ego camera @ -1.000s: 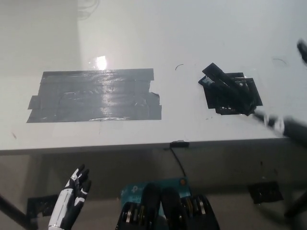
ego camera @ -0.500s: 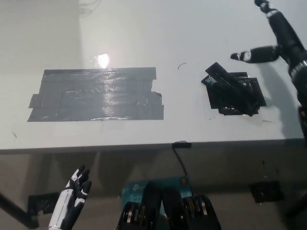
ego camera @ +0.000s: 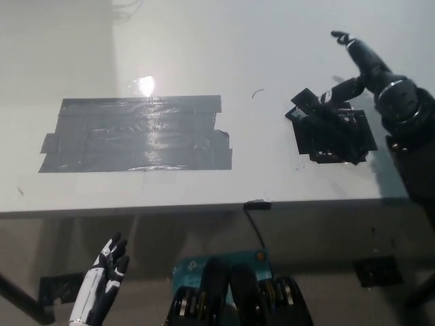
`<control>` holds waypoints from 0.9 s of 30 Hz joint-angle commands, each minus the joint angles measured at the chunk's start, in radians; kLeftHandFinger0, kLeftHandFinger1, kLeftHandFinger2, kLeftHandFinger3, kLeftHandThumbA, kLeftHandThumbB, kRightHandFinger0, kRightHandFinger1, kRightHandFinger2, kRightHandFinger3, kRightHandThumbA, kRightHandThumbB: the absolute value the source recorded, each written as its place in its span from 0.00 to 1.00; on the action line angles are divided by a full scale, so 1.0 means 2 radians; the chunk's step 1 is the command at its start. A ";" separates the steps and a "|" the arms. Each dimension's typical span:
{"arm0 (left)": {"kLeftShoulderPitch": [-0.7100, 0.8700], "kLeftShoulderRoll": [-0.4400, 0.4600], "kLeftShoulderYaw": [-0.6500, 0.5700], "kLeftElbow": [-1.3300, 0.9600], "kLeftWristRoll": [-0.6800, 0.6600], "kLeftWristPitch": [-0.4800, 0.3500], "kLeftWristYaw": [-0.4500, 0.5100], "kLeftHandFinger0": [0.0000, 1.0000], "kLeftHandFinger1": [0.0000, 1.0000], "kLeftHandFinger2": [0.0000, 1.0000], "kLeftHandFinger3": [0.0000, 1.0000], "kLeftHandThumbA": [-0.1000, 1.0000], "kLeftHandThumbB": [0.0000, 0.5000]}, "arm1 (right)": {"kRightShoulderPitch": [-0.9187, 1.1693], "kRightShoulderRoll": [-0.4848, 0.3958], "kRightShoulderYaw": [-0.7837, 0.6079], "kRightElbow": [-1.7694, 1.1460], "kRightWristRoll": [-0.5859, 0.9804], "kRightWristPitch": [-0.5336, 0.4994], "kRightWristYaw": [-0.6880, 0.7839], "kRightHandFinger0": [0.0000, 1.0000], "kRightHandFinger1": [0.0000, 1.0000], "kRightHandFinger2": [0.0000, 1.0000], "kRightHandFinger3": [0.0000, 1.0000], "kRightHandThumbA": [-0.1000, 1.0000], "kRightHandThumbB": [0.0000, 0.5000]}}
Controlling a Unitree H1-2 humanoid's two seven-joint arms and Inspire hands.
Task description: A stapler is kept on the black spot marked on the desk infront of the robot. The robot picks up the stapler using its right hand and passes it to a person
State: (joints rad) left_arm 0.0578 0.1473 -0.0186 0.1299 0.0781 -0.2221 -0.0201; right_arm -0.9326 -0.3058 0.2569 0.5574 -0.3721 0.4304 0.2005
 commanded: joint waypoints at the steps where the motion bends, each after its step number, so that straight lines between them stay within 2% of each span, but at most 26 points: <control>1: -0.003 0.001 -0.001 -0.008 0.004 -0.020 -0.001 1.00 1.00 1.00 1.00 0.89 0.97 | -0.029 -0.001 0.013 0.009 -0.023 -0.003 -0.011 1.00 1.00 1.00 1.00 1.00 0.71; 6: -0.002 0.001 -0.001 -0.009 0.006 -0.020 0.000 1.00 1.00 1.00 1.00 0.91 0.96 | -0.028 0.001 0.028 0.030 -0.037 -0.006 -0.020 1.00 1.00 1.00 1.00 1.00 0.73; 14: -0.001 0.000 -0.001 -0.009 0.003 -0.023 -0.001 1.00 1.00 1.00 1.00 0.91 0.95 | -0.029 -0.002 0.035 0.071 -0.040 -0.021 -0.023 1.00 1.00 1.00 1.00 1.00 0.70; 20: -0.001 0.000 -0.001 -0.008 0.003 -0.022 -0.001 1.00 1.00 1.00 1.00 0.90 0.97 | -0.026 -0.003 0.035 0.087 -0.041 -0.027 -0.022 1.00 1.00 1.00 1.00 1.00 0.62; 27: -0.002 0.000 -0.001 -0.009 0.004 -0.020 -0.001 1.00 1.00 1.00 1.00 0.90 0.96 | -0.023 -0.005 0.033 0.079 -0.039 -0.031 -0.014 1.00 1.00 1.00 1.00 1.00 0.63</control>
State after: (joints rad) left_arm 0.0550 0.1467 -0.0186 0.1298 0.0793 -0.2234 -0.0199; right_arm -0.9304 -0.2966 0.3248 0.7331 -0.4420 0.4082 0.1840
